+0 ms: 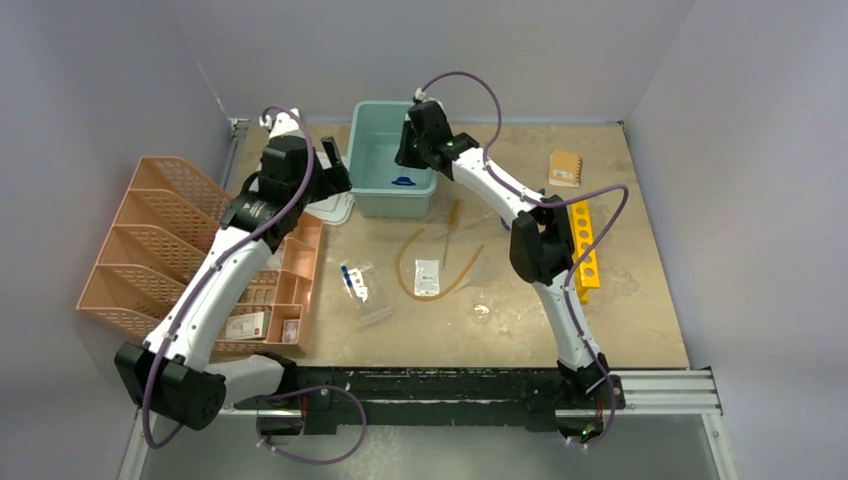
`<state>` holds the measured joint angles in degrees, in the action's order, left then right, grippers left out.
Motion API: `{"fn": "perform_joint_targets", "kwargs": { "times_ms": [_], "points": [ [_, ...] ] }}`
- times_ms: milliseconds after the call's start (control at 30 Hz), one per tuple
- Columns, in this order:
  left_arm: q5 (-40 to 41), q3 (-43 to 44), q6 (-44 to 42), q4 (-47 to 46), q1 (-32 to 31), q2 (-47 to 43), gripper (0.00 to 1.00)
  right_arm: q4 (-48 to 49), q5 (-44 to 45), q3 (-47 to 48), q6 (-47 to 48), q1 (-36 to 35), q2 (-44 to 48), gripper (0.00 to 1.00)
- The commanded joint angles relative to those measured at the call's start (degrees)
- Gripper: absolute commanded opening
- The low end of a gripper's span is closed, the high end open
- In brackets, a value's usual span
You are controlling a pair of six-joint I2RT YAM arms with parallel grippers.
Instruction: Organize the chemistry lab equipment
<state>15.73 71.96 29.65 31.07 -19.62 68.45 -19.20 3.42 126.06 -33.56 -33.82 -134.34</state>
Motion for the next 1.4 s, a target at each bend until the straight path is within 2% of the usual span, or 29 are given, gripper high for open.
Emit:
{"fn": "perform_joint_targets", "kwargs": {
  "times_ms": [0, 167, 333, 500, 667, 800, 1033, 1167, 1367],
  "points": [
    [-0.1, 0.4, 2.7, 0.4, 0.0, 3.8, 0.87, -4.9, 8.6, 4.1, 2.6, -0.3, 2.0, 0.11],
    [-2.1, 1.1, 2.7, -0.2, 0.0, 8.1, 0.87, -4.8, 15.2, 0.2, 4.2, -1.7, 4.1, 0.12],
    [-3.2, 1.9, 2.4, -1.2, 0.0, 12.0, 0.87, -9.1, 21.8, 1.4, 4.5, -1.9, 3.2, 0.13],
    [-3.5, 2.9, 2.3, -2.1, 0.0, 15.7, 0.87, -10.7, 27.7, -1.5, 4.0, -2.1, 5.4, 0.13],
    [-4.3, 3.6, 2.3, -2.2, 0.0, 17.5, 0.85, -13.9, 30.9, -6.2, -2.2, -2.0, 9.1, 0.13],
    [-3.9, 3.7, 2.1, -2.1, 0.0, 17.1, 0.85, -3.6, 26.8, -10.6, 3.0, -2.0, 11.6, 0.14],
    [-1.6, 4.5, 1.0, 0.0, 0.0, 15.7, 0.85, -1.6, 12.9, -1.7, 8.1, -2.1, 4.5, 0.15],
    [0.9, 4.3, 1.3, 1.1, 0.0, 14.3, 0.84, 2.7, 8.2, -1.2, 9.5, -2.5, 2.6, 0.18],
    [3.8, 3.8, 2.8, 2.6, 0.0, 12.6, 0.84, 3.4, 3.0, 4.7, 10.3, -3.0, -3.5, 0.21]
  ]
}}
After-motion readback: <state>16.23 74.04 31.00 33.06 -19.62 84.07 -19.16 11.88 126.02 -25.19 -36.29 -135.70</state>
